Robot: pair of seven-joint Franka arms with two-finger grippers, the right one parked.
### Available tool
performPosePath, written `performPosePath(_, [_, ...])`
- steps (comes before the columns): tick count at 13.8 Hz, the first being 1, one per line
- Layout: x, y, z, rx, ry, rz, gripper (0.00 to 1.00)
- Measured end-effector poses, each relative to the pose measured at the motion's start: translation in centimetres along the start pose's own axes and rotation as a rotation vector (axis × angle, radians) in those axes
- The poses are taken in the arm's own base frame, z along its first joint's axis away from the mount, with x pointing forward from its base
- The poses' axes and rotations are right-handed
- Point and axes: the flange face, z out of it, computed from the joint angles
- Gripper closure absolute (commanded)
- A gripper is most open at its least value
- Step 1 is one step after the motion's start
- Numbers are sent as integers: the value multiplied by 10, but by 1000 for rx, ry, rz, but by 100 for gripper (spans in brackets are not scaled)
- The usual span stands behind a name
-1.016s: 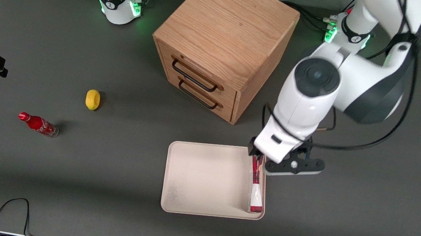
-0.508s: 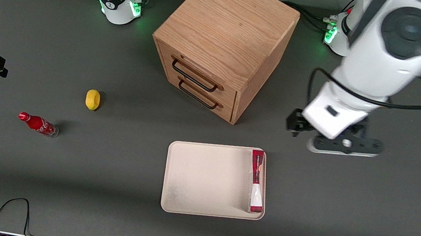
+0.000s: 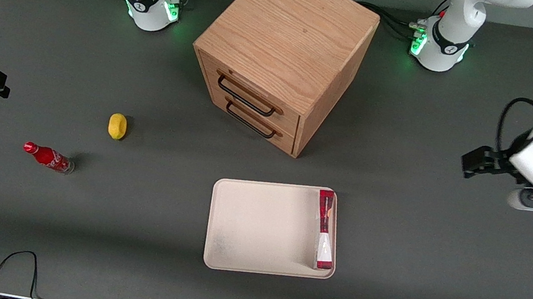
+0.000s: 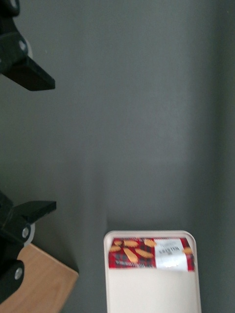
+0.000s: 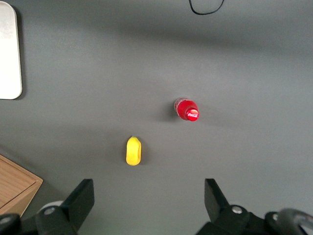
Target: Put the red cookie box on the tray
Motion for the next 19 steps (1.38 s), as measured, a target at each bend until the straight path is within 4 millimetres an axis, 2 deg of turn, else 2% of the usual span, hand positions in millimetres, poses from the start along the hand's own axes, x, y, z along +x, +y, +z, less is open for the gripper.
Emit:
performPosePath(2, [-4, -22, 8, -4, -2, -3, 0])
performPosePath(5, [-12, -38, 21, -13, 25, -13, 0])
performPosePath(7, [-18, -42, 26, -25, 42, -20, 0])
performPosePath(13, [-44, -62, 25, -36, 87, -41, 0])
performPosePath(19, [-46, -65, 24, -28, 80, -41, 0])
